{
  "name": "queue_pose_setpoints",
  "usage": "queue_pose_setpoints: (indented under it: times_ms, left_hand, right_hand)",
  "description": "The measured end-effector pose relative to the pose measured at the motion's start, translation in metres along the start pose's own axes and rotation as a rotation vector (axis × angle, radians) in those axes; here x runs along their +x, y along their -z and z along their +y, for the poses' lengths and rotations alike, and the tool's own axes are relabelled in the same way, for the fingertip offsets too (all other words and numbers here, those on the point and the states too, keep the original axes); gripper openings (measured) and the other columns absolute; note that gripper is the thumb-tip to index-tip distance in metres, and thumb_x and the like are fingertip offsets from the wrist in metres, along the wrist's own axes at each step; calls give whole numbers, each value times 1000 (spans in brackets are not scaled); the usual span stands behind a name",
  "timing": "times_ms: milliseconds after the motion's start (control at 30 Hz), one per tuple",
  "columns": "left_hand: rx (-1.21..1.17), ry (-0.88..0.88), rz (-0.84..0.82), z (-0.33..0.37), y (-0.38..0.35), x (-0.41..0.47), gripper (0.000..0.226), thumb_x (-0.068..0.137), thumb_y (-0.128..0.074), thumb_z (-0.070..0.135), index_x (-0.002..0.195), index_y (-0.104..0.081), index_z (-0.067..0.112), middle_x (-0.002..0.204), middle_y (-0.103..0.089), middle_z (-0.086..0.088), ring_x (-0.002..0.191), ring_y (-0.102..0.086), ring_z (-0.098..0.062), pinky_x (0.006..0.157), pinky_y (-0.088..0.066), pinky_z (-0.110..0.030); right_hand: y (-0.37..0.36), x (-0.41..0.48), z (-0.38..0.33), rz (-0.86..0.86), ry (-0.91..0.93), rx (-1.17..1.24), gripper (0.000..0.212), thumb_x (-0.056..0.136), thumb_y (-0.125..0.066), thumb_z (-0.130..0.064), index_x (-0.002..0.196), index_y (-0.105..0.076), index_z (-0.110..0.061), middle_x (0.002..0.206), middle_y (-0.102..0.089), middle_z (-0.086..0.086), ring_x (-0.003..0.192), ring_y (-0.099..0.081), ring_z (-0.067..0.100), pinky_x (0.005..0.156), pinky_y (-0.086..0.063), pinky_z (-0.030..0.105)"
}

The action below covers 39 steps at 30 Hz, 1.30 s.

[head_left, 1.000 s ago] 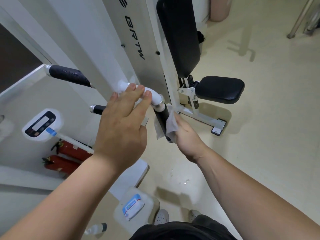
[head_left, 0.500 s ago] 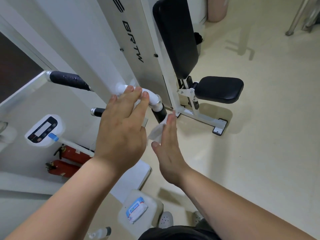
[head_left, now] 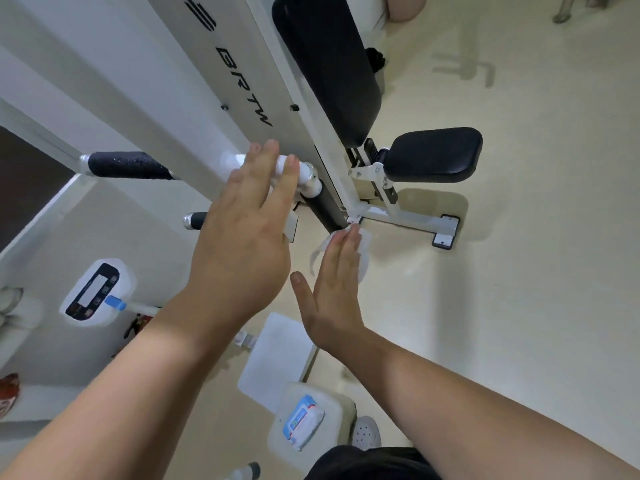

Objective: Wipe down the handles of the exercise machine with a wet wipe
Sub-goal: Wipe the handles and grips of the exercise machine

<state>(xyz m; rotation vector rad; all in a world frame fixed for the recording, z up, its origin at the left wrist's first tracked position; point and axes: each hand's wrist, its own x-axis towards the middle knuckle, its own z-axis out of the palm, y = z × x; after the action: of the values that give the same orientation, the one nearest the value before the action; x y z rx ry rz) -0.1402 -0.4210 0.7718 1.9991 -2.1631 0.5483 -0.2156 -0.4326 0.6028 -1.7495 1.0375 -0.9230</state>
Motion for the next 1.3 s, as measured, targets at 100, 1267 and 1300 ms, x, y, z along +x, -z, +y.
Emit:
queue_pose_setpoints:
  times_ms: [100, 1267, 1300]
  left_hand:
    - [-10, -22, -1, -5, 1, 10, 67, 81, -38, -3, 148, -43, 0, 153, -40, -24, 141, -37, -43, 103, -44, -56]
    - [-148, -253, 0, -45, -13, 41, 74, 78, -24, 14, 149, -42, 1, 149, -44, -20, 138, -41, -39, 118, -26, -52]
    - [-144, -256, 7, -44, -13, 41, 74, 79, -23, 17, 149, -43, 0, 149, -45, -21, 137, -41, -38, 119, -24, -50]
  right_hand:
    - [0, 18, -29, 111, 70, -27, 93, 101, -16, -63, 155, 10, 9, 160, 31, 18, 154, 23, 35, 126, -3, 56]
    - [-12, 67, -23, 374, 182, 30, 93, 105, -46, -37, 152, 32, -22, 164, 27, 4, 155, 22, 28, 126, -1, 58]
    - [-11, 69, -30, 388, 226, 25, 89, 105, -41, -41, 153, 27, -13, 164, 26, 7, 155, 21, 31, 125, -1, 60]
